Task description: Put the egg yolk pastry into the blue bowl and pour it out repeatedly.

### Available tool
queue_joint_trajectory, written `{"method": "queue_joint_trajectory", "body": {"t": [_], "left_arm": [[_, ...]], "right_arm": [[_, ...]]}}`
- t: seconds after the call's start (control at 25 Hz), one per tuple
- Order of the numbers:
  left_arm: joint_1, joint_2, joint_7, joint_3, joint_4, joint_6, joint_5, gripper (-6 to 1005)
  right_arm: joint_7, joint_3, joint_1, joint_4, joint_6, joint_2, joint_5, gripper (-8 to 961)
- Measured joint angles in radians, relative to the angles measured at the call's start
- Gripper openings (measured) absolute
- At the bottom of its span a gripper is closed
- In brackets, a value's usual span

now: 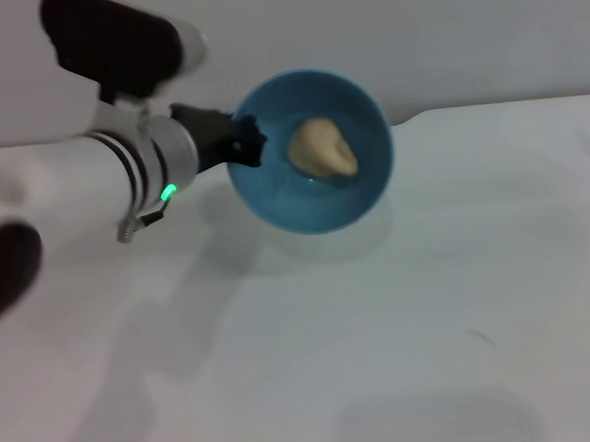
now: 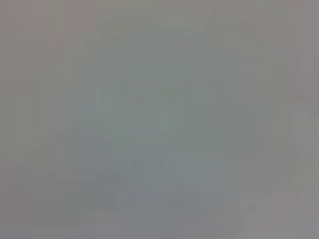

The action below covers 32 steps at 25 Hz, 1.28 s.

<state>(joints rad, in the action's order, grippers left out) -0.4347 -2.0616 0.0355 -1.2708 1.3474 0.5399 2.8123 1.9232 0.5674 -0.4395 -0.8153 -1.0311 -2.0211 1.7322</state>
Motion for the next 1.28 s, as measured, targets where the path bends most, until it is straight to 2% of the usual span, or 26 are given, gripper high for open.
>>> {"method": "queue_joint_trajectory", "body": {"t": [0.12,0.24,0.36,0.48,0.6,0.64,0.72,0.8,0.96,1.28], "left_arm": [[0.039,-0.001,0.065,0.080,-0.017,-0.184,0.073,4],[0.074,-0.005,0.165,0.114,-0.060,-0.358,0.073,5],[0.122,-0.007,0.250,0.150,-0.126,-0.613,0.072,5],[0.145,-0.009,0.269,0.165,-0.178,-0.755,0.071,5],[0.169,-0.012,0.318,0.224,-0.302,-1.068,0.064,5],[0.170,-0.014,0.334,0.238,-0.332,-1.137,0.057,5],[0.167,-0.016,0.407,0.289,-0.427,-1.366,0.004,5],[0.158,-0.016,0.488,0.343,-0.475,-1.505,-0.087,5],[0.152,-0.014,0.588,0.397,-0.494,-1.576,-0.186,5],[0.119,-0.015,0.629,0.442,-0.554,-1.661,-0.191,5]], "right_arm": [[-0.020,-0.009,0.027,0.029,0.002,0.003,-0.040,430],[-0.024,-0.019,0.036,0.047,0.002,0.003,-0.044,429],[-0.025,-0.020,0.038,0.057,0.002,0.002,-0.045,428],[-0.026,-0.021,0.037,0.060,0.002,-0.003,-0.045,428],[-0.068,-0.029,0.029,0.079,0.010,-0.005,-0.045,427],[-0.081,-0.034,0.026,0.086,0.016,-0.007,-0.046,427],[-0.103,-0.048,0.020,0.100,0.033,-0.012,-0.046,427],[-0.112,-0.055,0.016,0.111,0.048,-0.016,-0.047,426],[-0.117,-0.057,0.009,0.118,0.056,-0.016,-0.048,425],[-0.125,-0.058,-0.001,0.124,0.058,-0.020,-0.048,424]]}}
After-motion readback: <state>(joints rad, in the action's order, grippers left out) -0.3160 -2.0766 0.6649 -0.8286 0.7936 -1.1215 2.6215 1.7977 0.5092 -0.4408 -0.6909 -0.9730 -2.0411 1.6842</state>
